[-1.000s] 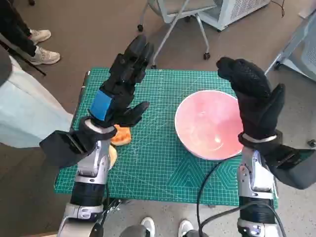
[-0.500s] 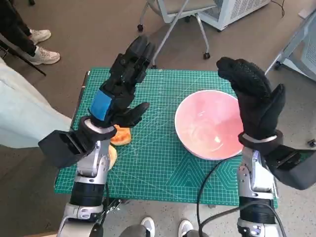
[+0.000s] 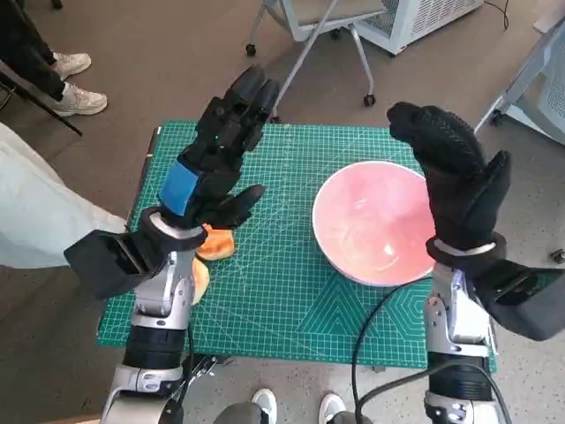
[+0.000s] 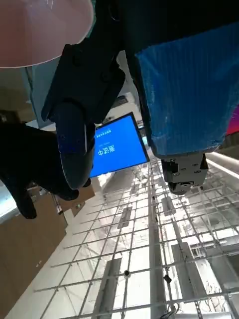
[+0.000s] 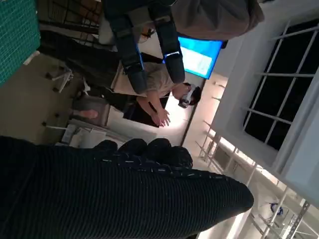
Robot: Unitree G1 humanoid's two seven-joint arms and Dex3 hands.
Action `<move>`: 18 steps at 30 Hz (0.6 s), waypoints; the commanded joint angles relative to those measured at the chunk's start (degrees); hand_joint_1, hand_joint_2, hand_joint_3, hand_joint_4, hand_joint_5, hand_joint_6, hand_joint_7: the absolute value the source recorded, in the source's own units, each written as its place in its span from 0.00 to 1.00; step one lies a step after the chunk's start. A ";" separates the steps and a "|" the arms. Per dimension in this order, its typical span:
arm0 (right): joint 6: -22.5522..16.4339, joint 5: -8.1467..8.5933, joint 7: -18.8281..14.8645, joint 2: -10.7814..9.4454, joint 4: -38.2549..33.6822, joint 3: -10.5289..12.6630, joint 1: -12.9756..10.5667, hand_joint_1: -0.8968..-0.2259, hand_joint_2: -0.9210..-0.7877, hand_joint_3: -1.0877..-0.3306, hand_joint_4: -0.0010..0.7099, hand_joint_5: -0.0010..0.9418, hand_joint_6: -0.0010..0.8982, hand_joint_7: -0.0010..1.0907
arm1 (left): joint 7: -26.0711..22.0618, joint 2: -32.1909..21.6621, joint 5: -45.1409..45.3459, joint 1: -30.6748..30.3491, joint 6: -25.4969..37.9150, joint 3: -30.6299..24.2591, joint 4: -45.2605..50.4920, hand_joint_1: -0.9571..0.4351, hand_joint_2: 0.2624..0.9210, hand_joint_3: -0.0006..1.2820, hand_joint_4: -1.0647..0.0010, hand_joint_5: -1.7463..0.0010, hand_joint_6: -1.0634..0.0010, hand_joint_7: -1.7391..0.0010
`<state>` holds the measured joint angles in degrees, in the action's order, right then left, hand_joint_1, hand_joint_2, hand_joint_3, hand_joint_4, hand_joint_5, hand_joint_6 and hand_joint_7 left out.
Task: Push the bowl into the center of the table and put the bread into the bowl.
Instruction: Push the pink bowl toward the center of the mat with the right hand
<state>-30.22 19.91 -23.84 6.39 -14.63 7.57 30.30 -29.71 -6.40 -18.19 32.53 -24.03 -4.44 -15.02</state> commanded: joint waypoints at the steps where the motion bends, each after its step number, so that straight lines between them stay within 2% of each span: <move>1: 0.22 0.87 -0.94 1.53 -1.19 1.74 -1.43 0.38 0.00 0.53 0.28 0.00 0.09 0.53 | -0.21 -0.19 -0.15 -0.82 0.06 -0.02 0.85 0.28 1.00 0.35 1.00 1.00 1.00 0.86; 5: -1.25 2.72 -2.75 4.37 -4.78 5.29 -0.90 0.37 0.00 0.56 0.30 0.00 0.13 0.46 | -0.02 -0.15 0.04 -0.99 -0.01 0.00 0.90 0.28 1.00 0.35 1.00 1.00 1.00 0.86; 7: -3.99 1.52 -1.45 6.08 -9.61 7.85 0.25 0.37 0.00 0.55 0.31 0.00 0.13 0.43 | 0.09 -0.22 0.13 -1.16 -0.03 -0.08 0.95 0.28 1.00 0.35 1.00 1.00 1.00 0.86; 8: -5.71 0.20 0.23 6.95 -12.48 9.11 0.83 0.37 0.00 0.55 0.30 0.00 0.13 0.43 | 0.14 -0.23 0.08 -1.27 0.00 -0.15 1.03 0.28 1.00 0.35 1.00 1.00 1.00 0.86; 10: -8.07 -1.38 2.74 8.14 -17.23 10.92 1.83 0.36 0.00 0.54 0.29 0.00 0.13 0.41 | 0.21 -0.22 -0.03 -1.42 0.04 -0.25 1.09 0.28 1.00 0.35 1.00 1.00 1.00 0.86; 12: -9.67 -2.03 4.06 8.87 -20.83 12.04 2.72 0.36 0.00 0.52 0.26 0.00 0.13 0.40 | 0.26 -0.19 -0.09 -1.51 0.05 -0.30 1.09 0.28 1.00 0.35 1.00 1.00 1.00 0.85; 15: -10.90 -3.28 8.18 10.57 -28.30 14.03 4.33 0.35 0.00 0.50 0.25 0.00 0.13 0.39 | 0.37 -0.18 0.03 -1.66 -0.31 -0.51 0.65 0.28 1.00 0.35 0.99 1.00 1.00 0.85; 18: -11.32 -3.58 10.56 11.65 -34.23 15.28 5.48 0.38 0.00 0.46 0.20 0.01 0.10 0.37 | 0.45 -0.17 0.00 -1.84 -0.49 -0.72 0.44 0.27 1.00 0.35 0.99 1.00 1.00 0.84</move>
<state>-40.99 17.61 -17.23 16.96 -39.96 20.63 34.87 -29.50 -6.48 -18.19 31.42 -24.04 -4.81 -14.67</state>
